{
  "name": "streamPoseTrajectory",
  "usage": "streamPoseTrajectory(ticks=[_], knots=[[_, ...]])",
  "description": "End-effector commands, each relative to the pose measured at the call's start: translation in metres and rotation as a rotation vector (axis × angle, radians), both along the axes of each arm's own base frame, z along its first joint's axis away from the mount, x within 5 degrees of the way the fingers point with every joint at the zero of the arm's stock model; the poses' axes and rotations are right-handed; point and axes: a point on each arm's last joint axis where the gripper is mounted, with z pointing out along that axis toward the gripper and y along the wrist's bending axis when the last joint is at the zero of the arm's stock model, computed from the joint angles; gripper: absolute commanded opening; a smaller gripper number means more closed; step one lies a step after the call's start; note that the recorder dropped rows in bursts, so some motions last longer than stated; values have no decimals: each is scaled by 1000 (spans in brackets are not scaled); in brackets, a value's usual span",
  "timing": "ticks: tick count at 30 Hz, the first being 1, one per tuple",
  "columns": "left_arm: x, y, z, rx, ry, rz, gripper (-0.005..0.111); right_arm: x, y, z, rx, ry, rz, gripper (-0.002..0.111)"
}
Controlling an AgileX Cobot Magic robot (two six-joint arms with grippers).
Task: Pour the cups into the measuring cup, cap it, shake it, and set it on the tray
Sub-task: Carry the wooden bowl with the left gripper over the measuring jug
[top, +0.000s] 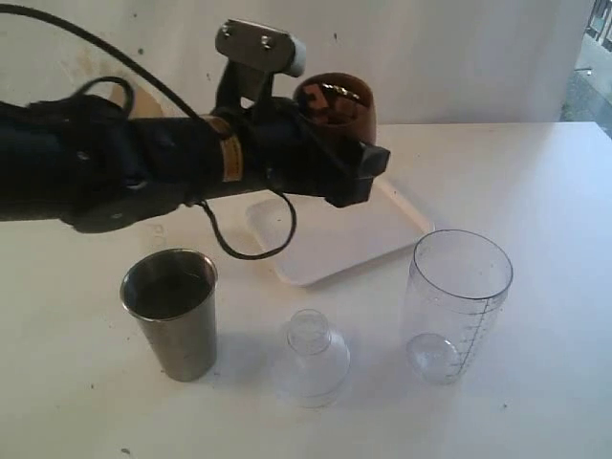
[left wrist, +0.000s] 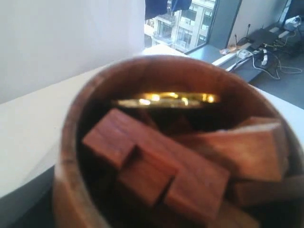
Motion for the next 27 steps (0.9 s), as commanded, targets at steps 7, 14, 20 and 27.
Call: streamPoseTrajectory(ticks=[7,14,20,27], knots=[[17,-44,-28,36,-6,-65,0,0,0,-1,-2,-1,-6,0],[20,-66,-27,106,-89,-111,0,0,0,-1,5,-2,-8,0],[21,-72,-18,200,-233,-164,0,0,0,-1,16,-2,-11,0],[21,-72,-20,299,-343,-216,0,0,0,-1,16,-2,-11,0]])
